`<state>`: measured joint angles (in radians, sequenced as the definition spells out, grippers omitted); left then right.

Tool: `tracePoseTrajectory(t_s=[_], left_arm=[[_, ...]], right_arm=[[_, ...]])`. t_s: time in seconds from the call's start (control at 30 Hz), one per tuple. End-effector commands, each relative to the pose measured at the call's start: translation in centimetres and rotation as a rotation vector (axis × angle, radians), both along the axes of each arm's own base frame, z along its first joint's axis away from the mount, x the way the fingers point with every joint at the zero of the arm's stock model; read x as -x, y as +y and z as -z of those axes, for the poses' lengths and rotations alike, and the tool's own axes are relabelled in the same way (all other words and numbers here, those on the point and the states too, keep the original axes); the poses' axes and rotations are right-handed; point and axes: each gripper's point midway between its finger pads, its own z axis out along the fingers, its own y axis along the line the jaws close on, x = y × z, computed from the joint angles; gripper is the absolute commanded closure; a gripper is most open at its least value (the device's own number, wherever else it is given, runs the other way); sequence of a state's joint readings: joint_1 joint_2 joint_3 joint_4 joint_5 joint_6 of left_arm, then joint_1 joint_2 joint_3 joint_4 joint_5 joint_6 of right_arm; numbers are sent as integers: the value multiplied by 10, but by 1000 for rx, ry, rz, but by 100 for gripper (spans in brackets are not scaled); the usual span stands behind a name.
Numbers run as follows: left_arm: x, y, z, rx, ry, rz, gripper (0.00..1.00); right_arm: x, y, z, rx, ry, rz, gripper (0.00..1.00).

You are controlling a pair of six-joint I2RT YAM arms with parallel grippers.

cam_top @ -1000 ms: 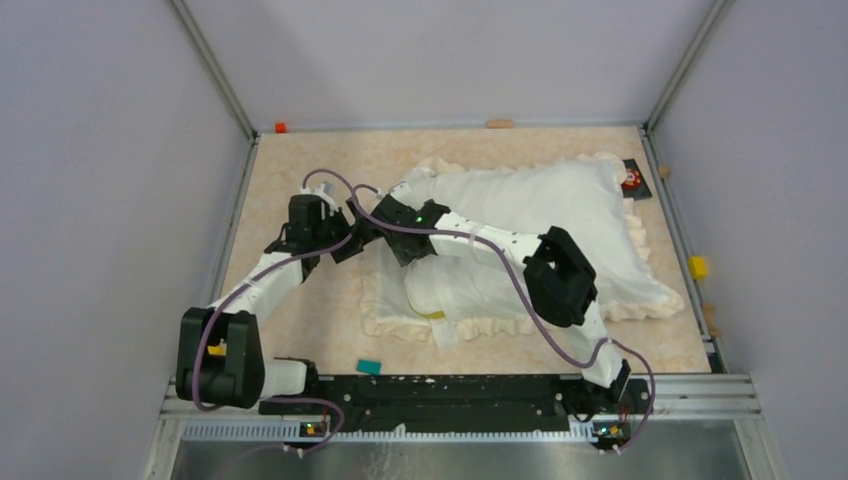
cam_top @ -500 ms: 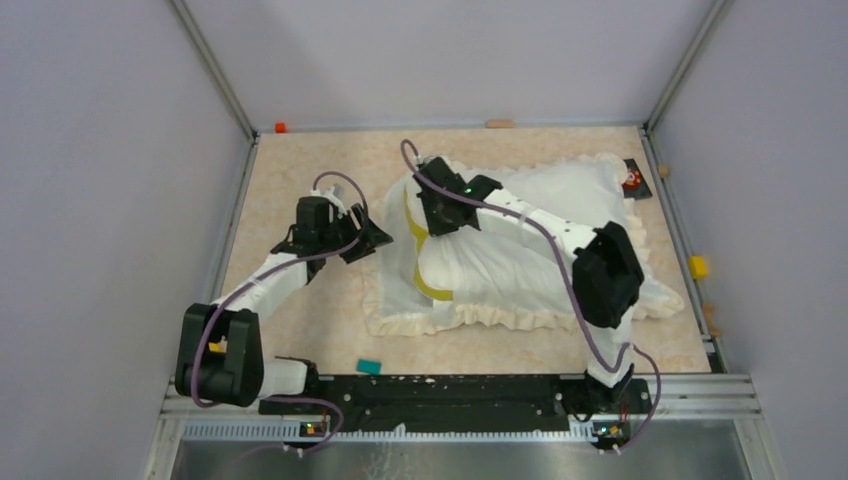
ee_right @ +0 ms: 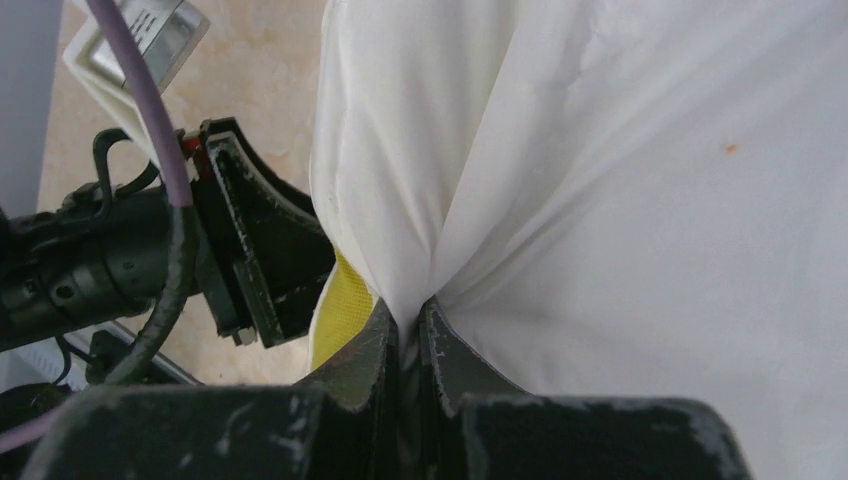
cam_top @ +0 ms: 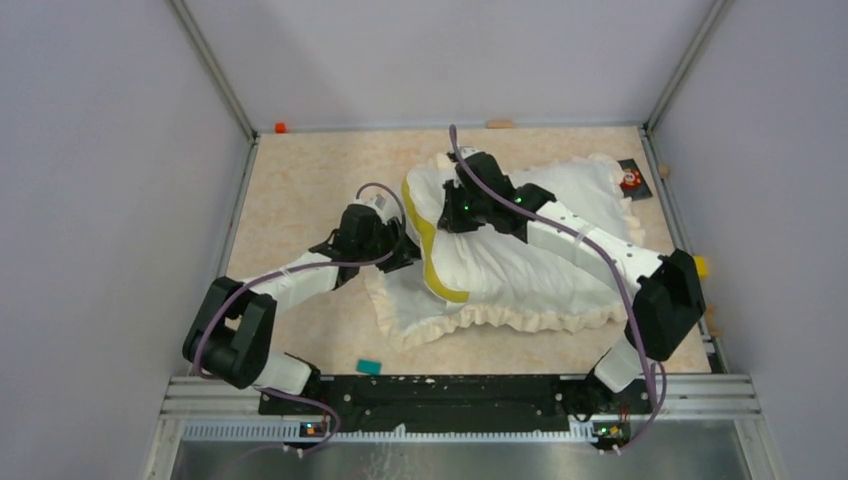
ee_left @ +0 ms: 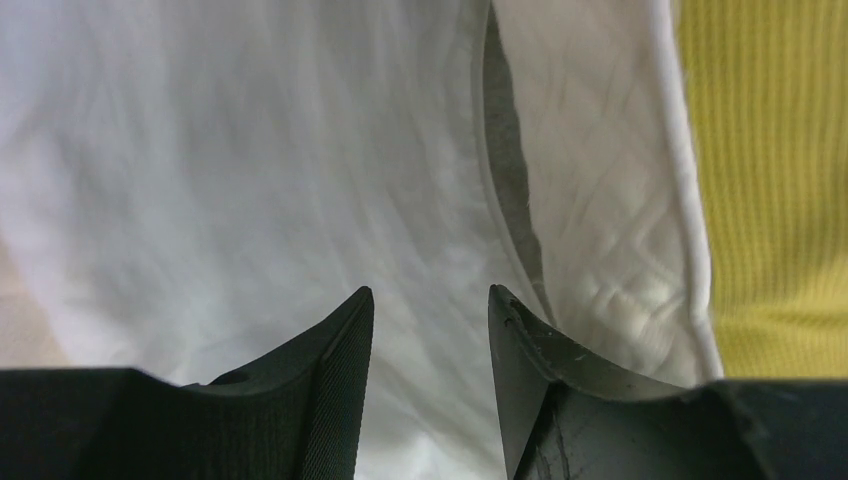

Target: Put the pillow into the pillowcase

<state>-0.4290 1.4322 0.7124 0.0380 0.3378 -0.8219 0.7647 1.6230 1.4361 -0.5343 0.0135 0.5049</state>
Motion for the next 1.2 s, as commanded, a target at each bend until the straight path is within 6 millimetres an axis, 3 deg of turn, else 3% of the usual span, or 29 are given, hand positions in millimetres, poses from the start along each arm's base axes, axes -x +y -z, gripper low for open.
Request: tracePoseTrajectory(t_s=[0.0,0.37,0.67,0.97,1.17], left_arm=[[-18,-12,-11,56,-67,-78,50],[14,-39,0,115,-150,-49,43],[33,-69,-1,109,-241,8,35],[49,-101,-27,223,-369,66,24],[65,-127,-18,251,-289,121,21]], right_arm=[[11,10,-74,-281,-161,-22,100],[58,-12,-98,-570,-306,-77,100],[83,-21,-146,-733,-410,-144,100],[96,-29,-178,-818,-465,-165,100],[95,-29,-180,-809,-468,-166,100]])
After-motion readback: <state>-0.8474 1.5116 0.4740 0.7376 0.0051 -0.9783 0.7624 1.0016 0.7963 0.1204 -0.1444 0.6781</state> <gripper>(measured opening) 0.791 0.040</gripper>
